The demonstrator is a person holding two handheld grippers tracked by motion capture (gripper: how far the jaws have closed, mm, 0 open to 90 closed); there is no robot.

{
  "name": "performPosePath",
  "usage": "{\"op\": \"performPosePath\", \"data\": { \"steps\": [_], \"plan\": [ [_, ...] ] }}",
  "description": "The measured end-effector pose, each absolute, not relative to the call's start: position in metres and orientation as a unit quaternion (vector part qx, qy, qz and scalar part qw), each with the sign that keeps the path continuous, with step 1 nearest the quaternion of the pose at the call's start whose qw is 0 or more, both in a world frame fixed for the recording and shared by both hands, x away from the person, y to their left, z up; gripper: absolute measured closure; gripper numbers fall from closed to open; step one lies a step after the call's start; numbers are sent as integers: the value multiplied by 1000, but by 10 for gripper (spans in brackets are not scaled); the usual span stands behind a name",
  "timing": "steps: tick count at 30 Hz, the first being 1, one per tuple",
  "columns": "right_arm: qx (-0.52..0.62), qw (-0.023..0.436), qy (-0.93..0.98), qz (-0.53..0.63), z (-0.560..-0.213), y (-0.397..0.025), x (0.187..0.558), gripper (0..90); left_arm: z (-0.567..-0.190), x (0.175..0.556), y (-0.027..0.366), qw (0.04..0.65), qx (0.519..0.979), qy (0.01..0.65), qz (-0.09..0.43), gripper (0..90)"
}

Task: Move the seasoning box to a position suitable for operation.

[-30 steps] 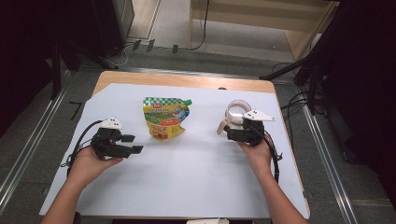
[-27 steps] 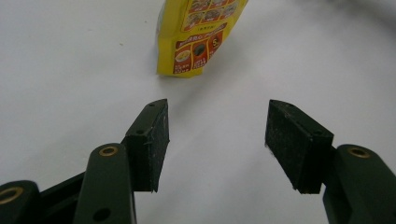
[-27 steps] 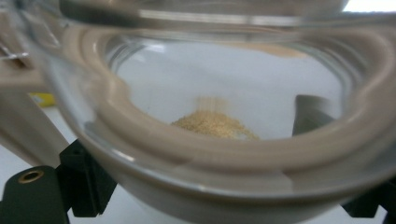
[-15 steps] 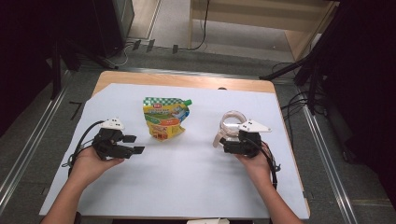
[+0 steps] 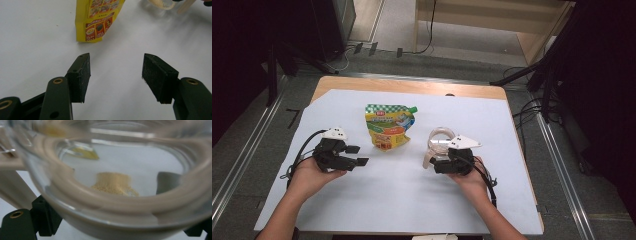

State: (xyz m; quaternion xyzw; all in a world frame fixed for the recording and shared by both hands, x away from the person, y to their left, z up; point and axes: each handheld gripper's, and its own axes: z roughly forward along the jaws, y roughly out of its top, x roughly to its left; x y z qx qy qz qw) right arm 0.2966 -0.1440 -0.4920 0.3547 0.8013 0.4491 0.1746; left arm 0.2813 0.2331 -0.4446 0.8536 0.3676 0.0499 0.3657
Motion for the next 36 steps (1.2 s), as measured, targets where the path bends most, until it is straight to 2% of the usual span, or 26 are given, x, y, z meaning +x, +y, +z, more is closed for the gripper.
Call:
{"op": "performPosePath", "data": {
  "steps": [16,27,36],
  "plan": [
    [295,148,834,442,-509,-107,281,122,-445,282,233,367,854,367,48,411],
    [299,142,825,458,-514,-111,281,118,-444,281,230,366,857,359,44,410],
    [308,118,831,448,-512,-119,278,108,-443,279,222,368,862,347,29,405]
  ]
}}
